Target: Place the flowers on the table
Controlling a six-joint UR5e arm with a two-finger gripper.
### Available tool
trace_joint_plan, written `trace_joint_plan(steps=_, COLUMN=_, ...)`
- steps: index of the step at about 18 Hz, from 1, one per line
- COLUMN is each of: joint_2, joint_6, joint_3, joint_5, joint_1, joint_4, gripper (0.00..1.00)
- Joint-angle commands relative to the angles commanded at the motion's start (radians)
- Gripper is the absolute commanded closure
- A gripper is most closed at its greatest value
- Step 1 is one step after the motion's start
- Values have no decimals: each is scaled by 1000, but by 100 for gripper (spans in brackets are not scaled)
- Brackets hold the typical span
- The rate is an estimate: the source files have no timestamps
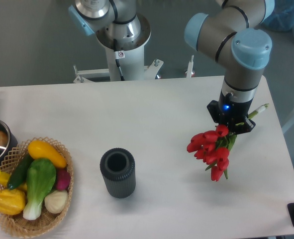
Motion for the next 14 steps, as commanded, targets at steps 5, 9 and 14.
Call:
trace_joint_plan(steps=5, joint_2=-5, joint_6=-3, joint_3=-8, joint_5=2, joint_1=-3, joint_4=0, gripper=100)
trace_joint_plan(steps=9, joint_2=-28, joint_6=-15, joint_3=-27, joint_5=9, joint_1=-28, joint_4=5, gripper=100)
trace_joint_plan(steps=14, joint_2=-43, joint_6=-21, joint_3=-74, joint_5=44, joint_1=-74, joint_4=8, gripper=77)
